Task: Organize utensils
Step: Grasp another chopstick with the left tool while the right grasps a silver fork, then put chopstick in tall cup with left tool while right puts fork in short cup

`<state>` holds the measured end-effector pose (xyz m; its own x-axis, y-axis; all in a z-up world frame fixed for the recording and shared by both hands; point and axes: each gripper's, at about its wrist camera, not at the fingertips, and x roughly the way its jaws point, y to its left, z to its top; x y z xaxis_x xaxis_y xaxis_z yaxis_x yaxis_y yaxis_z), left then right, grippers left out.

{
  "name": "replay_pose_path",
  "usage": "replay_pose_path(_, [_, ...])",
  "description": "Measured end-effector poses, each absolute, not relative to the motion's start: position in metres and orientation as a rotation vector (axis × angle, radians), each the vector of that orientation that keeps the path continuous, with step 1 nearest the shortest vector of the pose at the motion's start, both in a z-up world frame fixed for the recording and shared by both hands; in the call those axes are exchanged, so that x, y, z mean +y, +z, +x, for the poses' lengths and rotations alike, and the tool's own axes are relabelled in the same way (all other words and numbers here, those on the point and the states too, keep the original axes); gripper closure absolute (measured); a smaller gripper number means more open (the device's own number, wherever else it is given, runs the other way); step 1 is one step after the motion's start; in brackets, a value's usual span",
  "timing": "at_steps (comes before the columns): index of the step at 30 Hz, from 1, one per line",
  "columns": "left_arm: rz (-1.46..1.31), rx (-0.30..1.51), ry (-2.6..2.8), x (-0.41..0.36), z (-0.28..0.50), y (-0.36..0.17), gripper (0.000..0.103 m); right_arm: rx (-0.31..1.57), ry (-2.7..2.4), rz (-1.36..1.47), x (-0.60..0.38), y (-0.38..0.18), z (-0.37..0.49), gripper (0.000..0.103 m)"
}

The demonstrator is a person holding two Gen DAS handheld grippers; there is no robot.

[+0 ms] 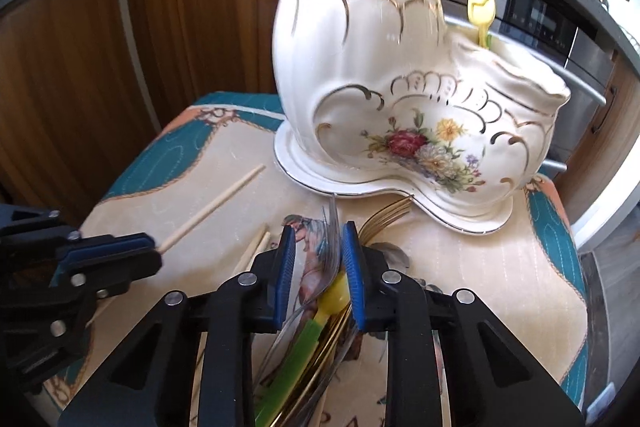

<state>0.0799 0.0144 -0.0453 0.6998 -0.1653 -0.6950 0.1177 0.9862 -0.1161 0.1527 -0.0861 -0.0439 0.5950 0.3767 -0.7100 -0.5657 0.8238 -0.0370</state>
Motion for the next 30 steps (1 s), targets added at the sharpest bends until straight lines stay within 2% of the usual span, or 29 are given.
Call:
replay_pose_path(7, [-0.076, 0.779, -0.169, 0.014, 0.080, -0.045, 0.097, 0.761, 0.527, -0.321, -0.074, -0.047, 0.158, 0.077])
replay_pose_path(12, [-0.085, 0.779, -0.175, 0.017, 0.079, -0.045, 0.097, 0.757, 0.496, -0.337, -0.073, -0.048, 0.161, 0.095])
replay_pose_path(14, [-0.089, 0.780, -0.176, 0.018, 0.078, -0.045, 0.097, 0.768, 0.508, -0.321, -0.077, -0.047, 0.162, 0.098])
replay_pose_path(21, [-0.082, 0.778, -0.177, 0.018, 0.077, -0.044, 0.097, 0.804, 0.531, -0.299, -0.086, -0.048, 0.159, 0.098])
replay_pose_path(30, [-0.087, 0.769, -0.181, 0.019, 0.076, -0.042, 0.097, 0.744, 0.554, -0.274, -0.095, -0.039, 0.140, 0.099])
